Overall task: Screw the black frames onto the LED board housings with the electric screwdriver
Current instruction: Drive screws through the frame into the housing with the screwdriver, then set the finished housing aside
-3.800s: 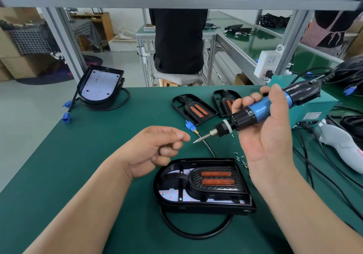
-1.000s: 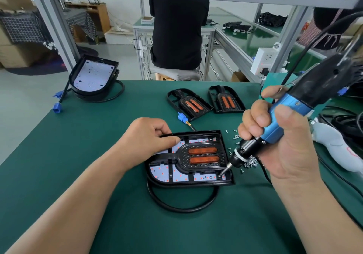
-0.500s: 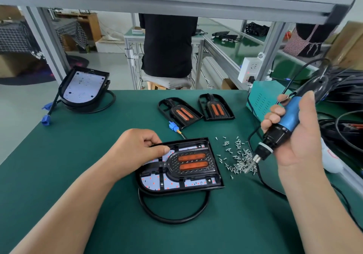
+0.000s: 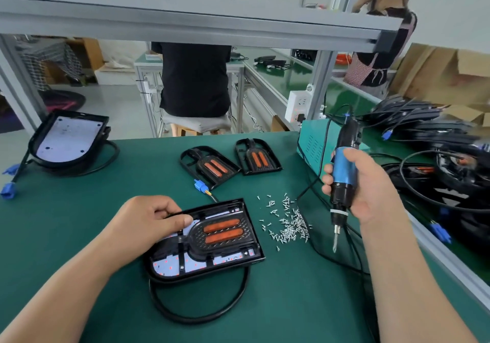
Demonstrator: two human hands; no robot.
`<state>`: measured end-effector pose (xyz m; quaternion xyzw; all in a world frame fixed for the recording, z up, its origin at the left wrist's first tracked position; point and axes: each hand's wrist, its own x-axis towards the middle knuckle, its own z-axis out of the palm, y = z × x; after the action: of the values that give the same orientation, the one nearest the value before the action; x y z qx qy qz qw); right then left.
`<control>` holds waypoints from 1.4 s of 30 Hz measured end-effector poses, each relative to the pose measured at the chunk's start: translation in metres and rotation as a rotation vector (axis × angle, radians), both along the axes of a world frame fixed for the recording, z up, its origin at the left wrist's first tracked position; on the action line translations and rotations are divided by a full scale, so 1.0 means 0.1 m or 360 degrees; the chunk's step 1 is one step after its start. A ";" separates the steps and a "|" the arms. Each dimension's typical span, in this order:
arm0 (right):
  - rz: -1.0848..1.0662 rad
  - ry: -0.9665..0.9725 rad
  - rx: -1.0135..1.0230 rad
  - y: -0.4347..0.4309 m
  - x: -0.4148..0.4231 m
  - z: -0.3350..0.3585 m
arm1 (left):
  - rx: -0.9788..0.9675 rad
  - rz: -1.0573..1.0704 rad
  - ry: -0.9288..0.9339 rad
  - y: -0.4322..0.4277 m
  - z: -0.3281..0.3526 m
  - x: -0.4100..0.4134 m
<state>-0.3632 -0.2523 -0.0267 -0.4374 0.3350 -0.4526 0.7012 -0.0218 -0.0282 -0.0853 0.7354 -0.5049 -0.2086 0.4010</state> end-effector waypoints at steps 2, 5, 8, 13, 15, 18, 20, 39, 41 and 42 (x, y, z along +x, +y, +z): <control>-0.0062 0.0193 -0.0112 -0.02 -0.02 -0.02 | -0.0012 -0.0007 -0.0003 0.00 -0.01 0.02; -0.0121 0.0501 -0.0287 -0.03 -0.06 -0.05 | -0.0026 -0.0017 -0.0024 0.00 -0.01 0.03; -0.0133 0.0848 -0.0367 -0.04 -0.06 -0.08 | -0.0032 -0.0018 -0.0027 0.00 -0.01 0.04; -0.0132 0.1581 -0.0692 -0.04 -0.05 -0.16 | -0.0023 -0.0025 -0.0012 0.01 -0.01 0.04; -0.0113 0.1871 -0.0835 -0.05 -0.04 -0.19 | -0.0009 -0.0024 -0.0009 0.01 -0.01 0.05; -0.0124 0.2037 -0.0858 -0.06 -0.01 -0.24 | 0.0013 -0.0015 0.0000 0.00 -0.02 0.06; -0.0135 0.2174 -0.0893 -0.06 0.01 -0.25 | 0.0020 -0.0018 0.0014 0.00 -0.02 0.06; -0.0295 0.1705 -0.1430 0.20 0.26 -0.11 | 0.0077 -0.0059 -0.0072 0.01 -0.02 0.09; 0.0024 0.1597 -0.1562 0.34 0.41 -0.14 | 0.0053 -0.0057 -0.0050 0.01 -0.02 0.10; 0.0201 0.1609 -0.1612 0.40 0.49 -0.18 | 0.0036 -0.0053 -0.0046 0.01 -0.03 0.10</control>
<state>-0.3143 -0.2126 -0.0446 -0.8836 0.3416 -0.2530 0.1962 -0.0120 -0.0273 -0.0879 0.7343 -0.5204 -0.2101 0.3819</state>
